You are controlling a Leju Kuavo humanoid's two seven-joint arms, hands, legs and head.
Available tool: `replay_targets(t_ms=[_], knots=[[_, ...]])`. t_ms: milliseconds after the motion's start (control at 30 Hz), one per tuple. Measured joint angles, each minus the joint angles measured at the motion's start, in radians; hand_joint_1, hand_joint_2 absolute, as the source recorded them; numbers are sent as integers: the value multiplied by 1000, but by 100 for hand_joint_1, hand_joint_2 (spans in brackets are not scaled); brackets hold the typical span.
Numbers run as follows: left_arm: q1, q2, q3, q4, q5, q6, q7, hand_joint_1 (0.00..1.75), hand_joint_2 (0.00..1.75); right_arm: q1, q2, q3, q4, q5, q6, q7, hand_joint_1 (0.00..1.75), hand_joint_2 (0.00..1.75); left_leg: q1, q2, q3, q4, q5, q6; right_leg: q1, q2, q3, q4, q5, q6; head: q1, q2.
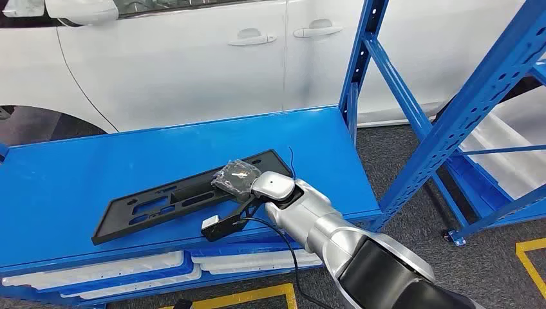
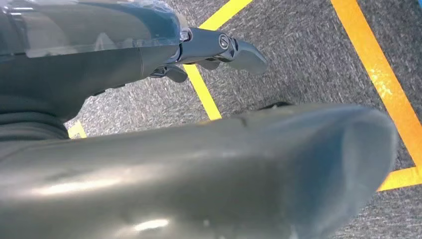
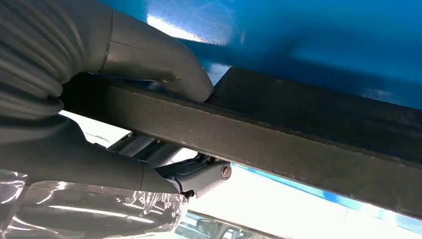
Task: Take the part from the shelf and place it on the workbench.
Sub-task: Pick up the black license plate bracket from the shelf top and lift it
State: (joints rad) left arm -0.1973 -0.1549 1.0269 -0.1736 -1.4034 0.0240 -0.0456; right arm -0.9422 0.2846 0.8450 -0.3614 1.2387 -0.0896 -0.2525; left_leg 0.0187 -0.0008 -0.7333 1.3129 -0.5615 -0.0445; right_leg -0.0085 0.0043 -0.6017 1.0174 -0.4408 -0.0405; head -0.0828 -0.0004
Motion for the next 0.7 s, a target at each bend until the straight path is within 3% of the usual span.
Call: replay_targets(t_ms=[67, 167, 233, 333, 400, 467, 500, 533, 567, 633, 700], knots=[[0, 0, 0, 0, 0, 0, 0, 0, 0, -1, 0, 0, 0, -3, 0, 0, 175, 175, 0, 0, 21, -47, 33, 3, 0, 1, 2, 1, -1, 0, 0, 0], [-3, 0, 0, 0, 0, 0, 0, 0, 0, -8, 0, 0, 0, -15, -3, -3, 175, 175, -3, 0, 116, -245, 122, 16, 2, 6, 6, 3, -4, 6, 0, 0], [-4, 1, 0, 0, 0, 0, -1, 0, 0, -10, -2, -1, 0, -34, -15, -6, 175, 175, -8, -1, 144, -305, 132, 24, 4, 9, 4, 3, -4, 15, 0, 0], [-4, 1, 0, 0, 5, 1, -10, 0, 0, -15, -10, -9, -3, -92, -39, -23, 175, 175, -6, -2, 146, -314, 138, 40, 4, 8, 0, 5, -8, 33, 0, 0], [-4, 1, 1, 0, 9, 1, -17, 0, 0, -23, -27, -33, -23, -172, -45, -61, 175, 175, -1, 0, 146, -323, 145, 52, 4, 6, -28, 65, -49, 42, 0, 0], [-2, 1, 1, 0, 11, 3, -18, 0, 0, -38, -54, -86, -69, -287, -21, -111, 175, 175, -3, 0, 143, -323, 146, 56, 2, 5, -92, 200, -115, 46, 0, 0], [-1, 1, 2, 0, 12, 5, -18, 0, 0, -49, -69, -120, -98, -348, 6, -134, 175, 175, -3, 0, 142, -321, 146, 57, 1, 4, -122, 261, -135, 48, 0, 0], [0, 1, 2, 0, 14, 8, -18, 0, 0, -61, -85, -157, -130, -410, 42, -152, 175, 175, -3, 0, 141, -320, 145, 57, 1, 4, -138, 292, -136, 50, 0, 0], [1, 1, 3, 0, 16, 10, -19, 0, 0, -73, -102, -193, -168, -475, 85, -166, 175, 175, -3, -2, 141, -317, 144, 57, 0, 3, -134, 280, -116, 51, 0, 0], [1, 1, 4, 0, 25, 13, -26, 0, 0, -85, -136, -265, -265, -628, 187, -187, 175, 175, -3, -4, 142, -309, 137, 54, -3, 0, -80, 155, -41, 49, 0, 0], [0, 1, 8, 0, 35, 17, -36, 0, 0, -78, -167, -339, -383, -792, 279, -206, 175, 175, -6, -6, 137, -299, 130, 45, -1, -3, -31, 43, 1, 44, 0, 0]])
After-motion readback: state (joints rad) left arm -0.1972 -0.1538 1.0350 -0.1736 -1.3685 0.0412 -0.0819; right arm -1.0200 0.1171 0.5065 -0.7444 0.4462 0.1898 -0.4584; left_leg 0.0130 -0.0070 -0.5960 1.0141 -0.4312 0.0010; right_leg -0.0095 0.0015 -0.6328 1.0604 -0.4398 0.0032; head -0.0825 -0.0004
